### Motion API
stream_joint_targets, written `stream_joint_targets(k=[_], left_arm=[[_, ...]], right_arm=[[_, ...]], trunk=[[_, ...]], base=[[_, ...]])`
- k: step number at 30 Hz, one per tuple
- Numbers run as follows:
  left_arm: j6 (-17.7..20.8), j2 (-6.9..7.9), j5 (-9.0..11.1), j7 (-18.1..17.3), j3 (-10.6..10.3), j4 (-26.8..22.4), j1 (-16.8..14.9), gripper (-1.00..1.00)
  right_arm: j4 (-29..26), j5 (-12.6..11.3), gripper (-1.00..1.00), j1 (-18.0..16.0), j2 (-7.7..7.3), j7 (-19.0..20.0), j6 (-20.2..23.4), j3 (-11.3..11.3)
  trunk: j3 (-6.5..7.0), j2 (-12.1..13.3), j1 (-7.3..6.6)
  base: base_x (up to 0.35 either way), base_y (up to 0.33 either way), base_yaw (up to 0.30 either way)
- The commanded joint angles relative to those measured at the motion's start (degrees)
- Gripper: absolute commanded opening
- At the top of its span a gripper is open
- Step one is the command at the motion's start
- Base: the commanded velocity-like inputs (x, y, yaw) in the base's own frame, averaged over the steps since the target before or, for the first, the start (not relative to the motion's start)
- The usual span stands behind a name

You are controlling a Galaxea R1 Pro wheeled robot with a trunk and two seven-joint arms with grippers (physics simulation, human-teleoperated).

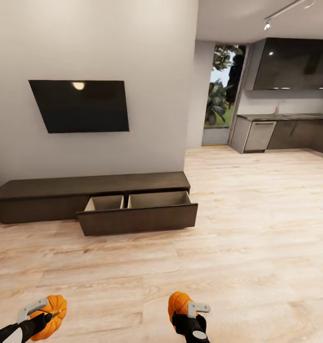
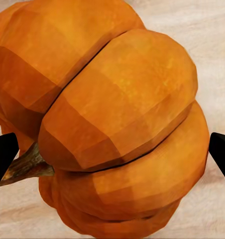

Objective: Place each of the two pumpkins and all three candles from the living room inside a cabinet in the living room (use any cabinet), then make sure every cabinet is closed, and position the cauldron so it is next to a table in the living room.

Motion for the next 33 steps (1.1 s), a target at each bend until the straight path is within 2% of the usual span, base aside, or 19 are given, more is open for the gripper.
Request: stream_joint_targets(k=[1, 10, 12, 14, 16, 19, 22, 24, 25, 26, 27, 28, 29, 30, 33], left_arm=[[0.2, 0.03, 0.3, -0.1, -0.1, -0.1, 0.0, -1.00], [0.3, 0.13, -0.3, -0.4, -0.1, -0.1, -0.1, -1.00], [0.7, 0.23, -0.5, -0.8, -0.2, -0.2, -0.1, -1.00], [1.1, 0.39, -0.5, -1.0, -0.3, -0.6, -0.1, -1.00], [2.7, 0.69, -0.5, -1.1, -0.3, -0.9, -0.1, -1.00], [9.8, 1.28, -0.6, -1.2, -0.3, -4.4, -0.4, -1.00], [18.9, 3.31, -0.6, -1.3, -0.4, -14.3, -0.4, -1.00], [26.5, 5.40, -0.3, -1.2, -0.1, -22.7, -0.3, -1.00], [30.6, 6.45, -0.1, -1.2, 0.1, -27.3, -0.2, -1.00], [36.7, 7.68, 0.1, -1.1, 0.5, -34.0, -0.2, -1.00], [40.4, 8.17, 0.1, -1.0, 0.9, -38.3, -0.2, -1.00], [42.1, 8.34, 0.1, -0.9, 1.2, -40.4, -0.2, -1.00], [46.5, 8.58, 0.0, -0.6, 2.8, -46.1, -0.2, -1.00], [49.4, 8.57, -0.1, -0.4, 5.5, -50.8, -0.2, -1.00], [51.6, 8.37, -0.3, 0.1, 9.7, -55.1, -0.2, -1.00]], right_arm=[[0.0, -0.4, -1.00, -0.1, 0.01, -0.3, -0.4, 0.5], [-0.7, 0.2, -1.00, -0.1, -0.02, 0.0, -0.3, 0.5], [-2.9, 0.3, -1.00, -0.1, -0.02, -0.3, 0.6, 0.5], [-6.5, 0.4, -1.00, -0.1, -0.04, -0.6, 3.7, 0.5], [-10.8, 0.4, -1.00, -0.1, -0.01, -1.7, 9.9, 0.3], [-19.5, 0.0, -1.00, -0.1, 0.05, -6.4, 19.1, 0.0], [-29.4, -0.3, -1.00, -0.2, 0.14, -12.3, 25.8, -0.8], [-34.8, -0.4, -1.00, -0.3, 0.20, -14.7, 29.9, -3.1], [-36.9, -0.4, -1.00, -0.3, 0.22, -15.4, 31.9, -5.0], [-39.2, -0.5, -1.00, -0.4, 0.23, -15.8, 34.8, -7.9], [-40.0, -0.5, -1.00, -0.7, 0.24, -15.9, 36.3, -9.6], [-40.3, -0.6, -1.00, -0.9, 0.24, -16.0, 36.8, -10.2], [-40.7, -0.6, -1.00, -1.9, 0.24, -16.0, 37.9, -11.6], [-40.9, -0.7, -1.00, -3.5, 0.24, -16.1, 38.5, -12.3], [-40.8, -0.7, -1.00, -7.2, 0.25, -16.2, 39.1, -12.8]], trunk=[[-0.06, 0.0, 0.04], [-0.06, 0.0, 0.04], [-0.06, 0.0, 0.04], [-0.06, 0.0, 0.04], [-0.06, 0.0, 0.04], [-0.06, 0.0, 0.04], [-0.06, 0.0, 0.04], [-0.06, 0.0, 0.04], [-0.06, 0.0, 0.04], [-0.06, 0.0, 0.04], [-0.06, 0.0, 0.04], [-0.06, 0.0, 0.04], [-0.06, 0.0, 0.04], [-0.06, 0.0, 0.04], [-0.06, 0.0, 0.04]], base=[[0.330, 0.000, 0.000], [0.330, 0.000, 0.000], [0.330, 0.000, 0.000], [0.330, 0.000, 0.000], [0.330, 0.000, 0.000], [0.312, 0.000, 0.000], [0.266, 0.000, 0.000], [0.225, 0.000, 0.000], [0.211, 0.000, 0.000], [0.204, 0.000, 0.000], [0.206, 0.000, 0.000], [0.220, 0.000, 0.000], [0.249, 0.000, 0.000], [0.286, 0.000, 0.000], [0.308, -0.002, 0.000]])
